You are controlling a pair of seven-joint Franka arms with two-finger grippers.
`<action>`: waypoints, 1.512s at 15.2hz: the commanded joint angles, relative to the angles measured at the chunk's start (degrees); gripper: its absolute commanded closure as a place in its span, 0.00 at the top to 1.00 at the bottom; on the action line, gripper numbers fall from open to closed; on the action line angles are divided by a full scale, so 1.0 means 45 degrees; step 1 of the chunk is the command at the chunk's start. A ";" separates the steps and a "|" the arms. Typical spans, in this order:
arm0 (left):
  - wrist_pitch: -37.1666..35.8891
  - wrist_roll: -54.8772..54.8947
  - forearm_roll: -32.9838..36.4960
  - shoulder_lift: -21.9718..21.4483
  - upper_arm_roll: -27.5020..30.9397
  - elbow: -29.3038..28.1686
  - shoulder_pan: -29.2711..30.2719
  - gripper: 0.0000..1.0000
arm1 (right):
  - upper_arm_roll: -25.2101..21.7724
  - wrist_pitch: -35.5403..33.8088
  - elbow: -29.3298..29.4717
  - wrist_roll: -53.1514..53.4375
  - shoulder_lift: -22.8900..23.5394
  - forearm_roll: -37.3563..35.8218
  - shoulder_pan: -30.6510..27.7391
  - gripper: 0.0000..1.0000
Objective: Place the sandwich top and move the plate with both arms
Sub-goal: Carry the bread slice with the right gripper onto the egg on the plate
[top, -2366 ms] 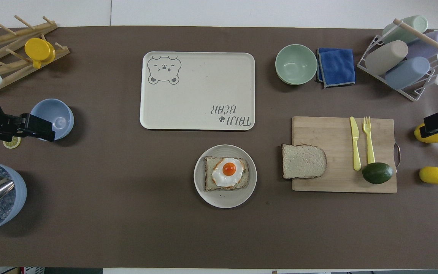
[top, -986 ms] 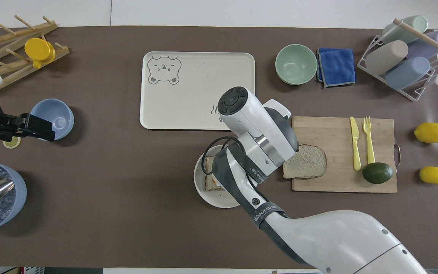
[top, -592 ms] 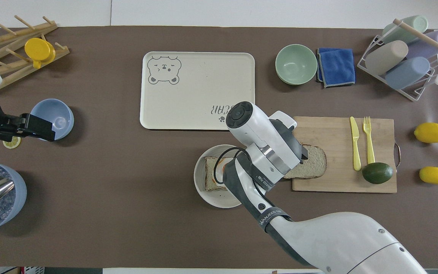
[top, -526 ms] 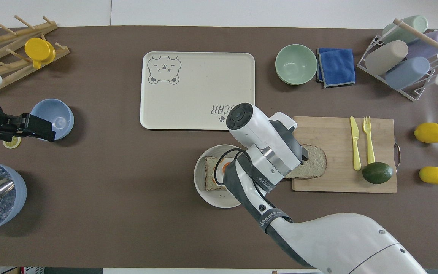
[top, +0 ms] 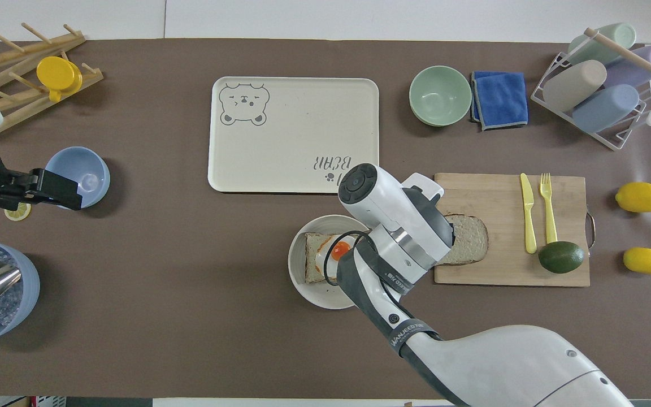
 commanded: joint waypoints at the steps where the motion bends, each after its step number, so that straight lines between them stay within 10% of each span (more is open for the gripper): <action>1: -0.0057 -0.0034 0.0254 -0.0153 -0.0094 -0.0055 0.0107 1.00 | 0.0082 -0.0381 0.0198 -0.0233 -0.0221 -0.0349 -0.0007 0.00; 7: -0.0077 -0.0073 0.0254 -0.0173 -0.0094 -0.0055 0.0107 1.00 | 0.2226 -0.3684 0.4944 -0.0156 0.1028 -0.0173 0.0170 0.00; 21: 0.0001 -0.0132 0.0254 -0.0231 -0.0035 -0.0153 0.0283 1.00 | 0.2738 -0.0175 0.3995 0.1524 0.1031 0.0374 0.1732 0.00; 23: 0.0001 -0.0151 0.0254 -0.0251 -0.0035 -0.0153 0.0283 1.00 | 0.2738 0.0668 0.3484 0.1816 0.0932 0.0432 0.1674 0.29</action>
